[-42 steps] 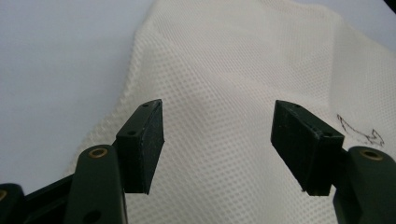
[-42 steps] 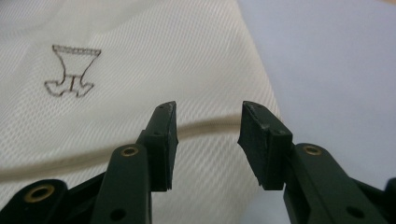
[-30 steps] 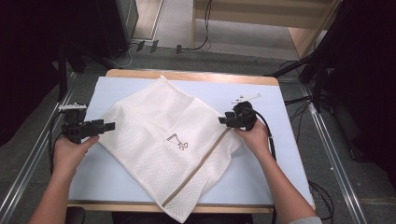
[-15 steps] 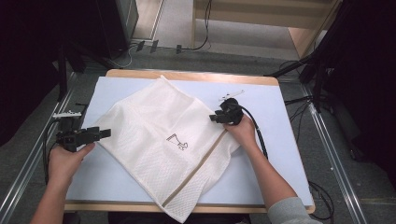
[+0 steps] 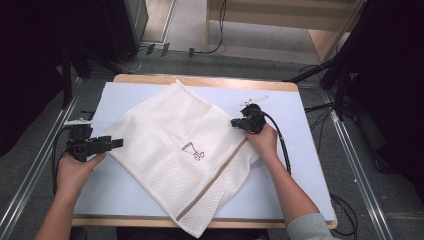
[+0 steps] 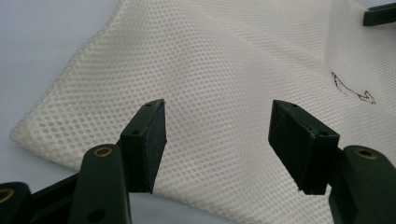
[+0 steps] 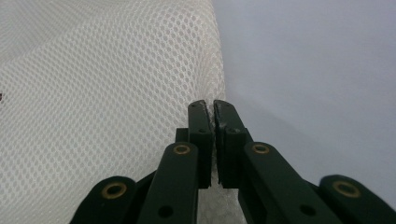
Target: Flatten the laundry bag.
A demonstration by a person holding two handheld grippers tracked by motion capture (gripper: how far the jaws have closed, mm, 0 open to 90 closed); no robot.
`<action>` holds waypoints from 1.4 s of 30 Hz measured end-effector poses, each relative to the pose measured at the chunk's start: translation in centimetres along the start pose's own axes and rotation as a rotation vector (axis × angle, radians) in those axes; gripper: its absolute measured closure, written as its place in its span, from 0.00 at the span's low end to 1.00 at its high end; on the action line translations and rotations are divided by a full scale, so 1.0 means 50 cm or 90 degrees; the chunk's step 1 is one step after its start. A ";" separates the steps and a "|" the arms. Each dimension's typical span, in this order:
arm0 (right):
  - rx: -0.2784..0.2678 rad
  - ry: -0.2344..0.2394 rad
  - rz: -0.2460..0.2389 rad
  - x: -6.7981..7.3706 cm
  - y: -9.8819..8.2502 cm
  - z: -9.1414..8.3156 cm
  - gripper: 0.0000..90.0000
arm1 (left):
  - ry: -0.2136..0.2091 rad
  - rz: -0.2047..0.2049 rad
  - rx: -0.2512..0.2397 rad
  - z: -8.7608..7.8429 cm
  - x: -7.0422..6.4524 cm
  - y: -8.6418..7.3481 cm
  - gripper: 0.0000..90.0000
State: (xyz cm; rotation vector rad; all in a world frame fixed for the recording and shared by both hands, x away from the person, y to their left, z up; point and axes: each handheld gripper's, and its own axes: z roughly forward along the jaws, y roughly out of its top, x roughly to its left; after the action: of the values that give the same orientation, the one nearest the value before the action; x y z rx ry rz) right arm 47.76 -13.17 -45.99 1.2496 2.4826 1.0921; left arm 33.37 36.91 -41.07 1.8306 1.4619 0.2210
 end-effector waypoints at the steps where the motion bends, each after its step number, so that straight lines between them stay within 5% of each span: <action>1: -0.001 -0.005 0.007 -0.006 -0.002 -0.004 0.98 | -0.003 0.001 0.000 0.002 -0.002 0.001 0.42; 11: -0.032 -0.077 0.069 -0.082 -0.039 -0.058 0.99 | -0.026 0.025 0.025 0.042 -0.042 0.010 0.43; 14: -0.034 -0.078 0.083 -0.094 -0.050 -0.064 0.98 | -0.031 0.023 0.034 0.056 -0.059 0.004 0.45; 18: -0.034 -0.079 0.077 -0.091 -0.051 -0.064 0.95 | -0.019 0.034 0.046 0.070 -0.090 -0.012 0.46; 26: -0.060 -0.079 0.073 -0.092 -0.057 -0.083 0.78 | 0.007 0.031 0.081 0.096 -0.108 -0.039 0.48; 29: -0.061 -0.080 0.072 -0.099 -0.066 -0.094 0.73 | -0.011 0.003 0.096 0.114 -0.104 -0.041 0.49; 38: -0.041 -0.076 0.075 -0.100 -0.074 -0.084 0.70 | -0.020 0.010 0.072 0.142 -0.127 -0.034 0.50; 42: -0.034 -0.068 0.078 -0.099 -0.075 -0.078 0.69 | -0.023 0.003 0.068 0.156 -0.130 -0.025 0.58</action>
State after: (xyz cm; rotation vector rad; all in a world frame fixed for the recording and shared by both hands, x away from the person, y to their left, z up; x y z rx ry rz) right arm 46.88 -20.44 -46.57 1.4226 2.3105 1.0799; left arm 34.70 27.68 -45.20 1.9141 1.4691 0.1131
